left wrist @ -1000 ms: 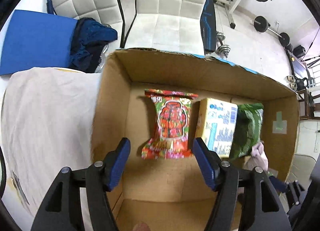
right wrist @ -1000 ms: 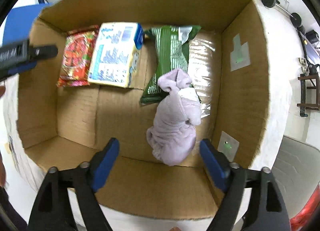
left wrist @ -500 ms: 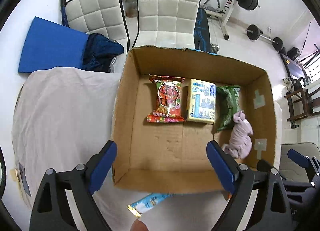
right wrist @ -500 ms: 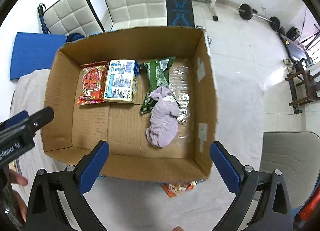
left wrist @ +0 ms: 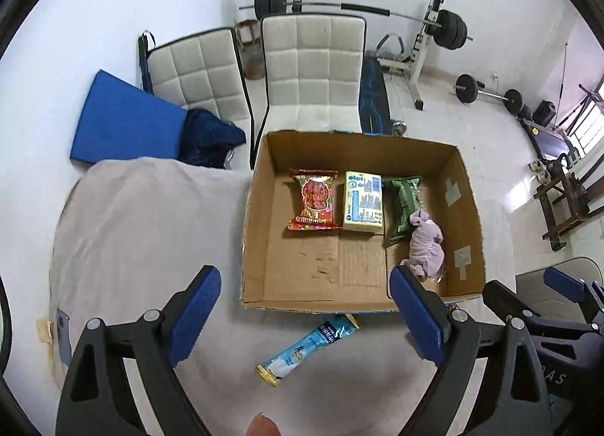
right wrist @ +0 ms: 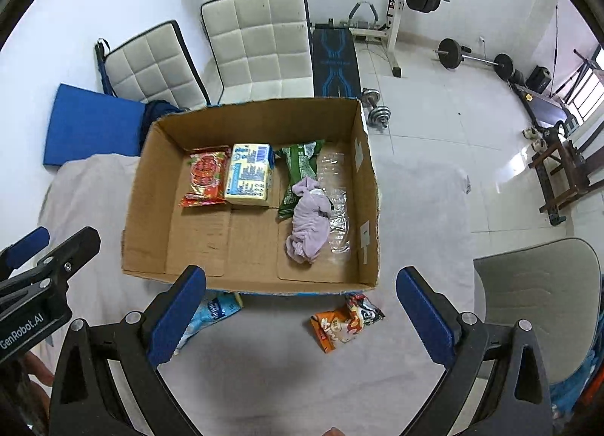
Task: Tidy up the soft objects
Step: 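Grasp the blue Nestle tube with left tool while right tool grasps orange panda bag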
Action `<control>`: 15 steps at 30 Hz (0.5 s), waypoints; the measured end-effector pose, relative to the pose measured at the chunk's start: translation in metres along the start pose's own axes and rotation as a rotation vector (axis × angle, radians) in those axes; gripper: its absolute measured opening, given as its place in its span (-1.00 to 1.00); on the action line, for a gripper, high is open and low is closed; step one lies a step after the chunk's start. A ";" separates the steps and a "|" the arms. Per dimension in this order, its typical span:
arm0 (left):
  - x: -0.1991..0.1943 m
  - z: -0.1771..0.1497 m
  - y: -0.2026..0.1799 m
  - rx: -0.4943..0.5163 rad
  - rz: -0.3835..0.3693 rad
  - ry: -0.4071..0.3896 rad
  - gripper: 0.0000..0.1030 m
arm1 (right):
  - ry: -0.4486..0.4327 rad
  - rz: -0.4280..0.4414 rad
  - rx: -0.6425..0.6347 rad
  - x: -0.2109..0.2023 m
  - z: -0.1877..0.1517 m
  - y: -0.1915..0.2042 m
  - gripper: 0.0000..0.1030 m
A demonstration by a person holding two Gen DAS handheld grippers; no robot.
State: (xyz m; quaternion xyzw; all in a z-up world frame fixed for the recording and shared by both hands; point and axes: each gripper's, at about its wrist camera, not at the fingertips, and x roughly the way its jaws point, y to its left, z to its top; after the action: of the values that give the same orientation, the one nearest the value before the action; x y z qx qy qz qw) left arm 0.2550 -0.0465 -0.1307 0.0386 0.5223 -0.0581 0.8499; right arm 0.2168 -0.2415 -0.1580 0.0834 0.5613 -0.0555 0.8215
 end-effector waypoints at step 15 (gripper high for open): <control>0.098 -0.094 0.006 -0.014 0.065 0.290 0.78 | 0.372 0.144 0.565 0.141 -0.114 -0.107 0.99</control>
State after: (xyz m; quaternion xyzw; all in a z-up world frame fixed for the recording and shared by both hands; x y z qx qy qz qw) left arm 0.2165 -0.0342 -0.2603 0.0577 0.6383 -0.0206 0.7673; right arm 0.1439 -0.3231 -0.3384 0.3558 0.6566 -0.1343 0.6513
